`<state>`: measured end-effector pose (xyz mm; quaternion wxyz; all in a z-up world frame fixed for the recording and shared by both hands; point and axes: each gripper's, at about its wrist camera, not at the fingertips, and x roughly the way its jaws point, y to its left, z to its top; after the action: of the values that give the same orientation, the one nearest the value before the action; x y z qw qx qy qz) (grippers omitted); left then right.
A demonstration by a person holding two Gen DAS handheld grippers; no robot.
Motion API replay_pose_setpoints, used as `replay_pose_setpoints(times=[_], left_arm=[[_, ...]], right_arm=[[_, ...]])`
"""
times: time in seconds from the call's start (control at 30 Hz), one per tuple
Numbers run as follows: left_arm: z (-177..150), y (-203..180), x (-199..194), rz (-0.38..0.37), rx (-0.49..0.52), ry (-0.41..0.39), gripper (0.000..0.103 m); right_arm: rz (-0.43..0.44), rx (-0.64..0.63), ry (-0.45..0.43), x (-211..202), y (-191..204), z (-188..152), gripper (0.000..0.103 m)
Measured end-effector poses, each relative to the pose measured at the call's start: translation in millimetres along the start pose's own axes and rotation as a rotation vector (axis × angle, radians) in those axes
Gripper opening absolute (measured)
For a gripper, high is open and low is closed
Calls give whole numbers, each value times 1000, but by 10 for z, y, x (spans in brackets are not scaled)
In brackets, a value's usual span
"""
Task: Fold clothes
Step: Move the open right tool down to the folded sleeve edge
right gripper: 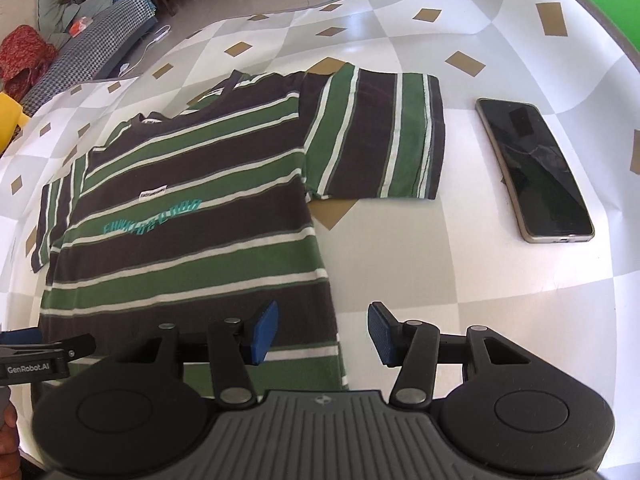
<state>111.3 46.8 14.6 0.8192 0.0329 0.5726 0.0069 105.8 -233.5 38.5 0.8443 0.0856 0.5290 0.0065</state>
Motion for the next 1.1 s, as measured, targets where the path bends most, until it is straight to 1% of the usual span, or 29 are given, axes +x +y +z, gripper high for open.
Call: replay_pose_setpoints(times=[0.17, 0.33, 0.43, 0.5, 0.7, 0.83, 0.93, 1.1], left_arm=[[184, 129, 48, -18, -40, 12, 103], [359, 235, 57, -30, -60, 8, 103], [455, 280, 56, -21, -68, -6, 103], [495, 306, 80, -27, -92, -2, 103], [503, 324, 205, -111, -164, 72, 103], [481, 297, 237, -149, -188, 81, 103], [490, 252, 238, -156, -176, 78, 103], [499, 227, 244, -132, -162, 73, 103]], right_arm=[[-53, 2, -12, 95, -161, 209, 48], [-56, 37, -30, 173, -347, 397, 48], [-56, 58, -36, 232, -428, 487, 48], [-56, 79, -34, 295, -463, 546, 48], [-36, 135, -65, 404, -557, 702, 48], [-54, 171, -95, 459, -589, 784, 48], [-69, 183, -102, 519, -590, 817, 49], [-111, 131, -127, 562, -506, 840, 49]])
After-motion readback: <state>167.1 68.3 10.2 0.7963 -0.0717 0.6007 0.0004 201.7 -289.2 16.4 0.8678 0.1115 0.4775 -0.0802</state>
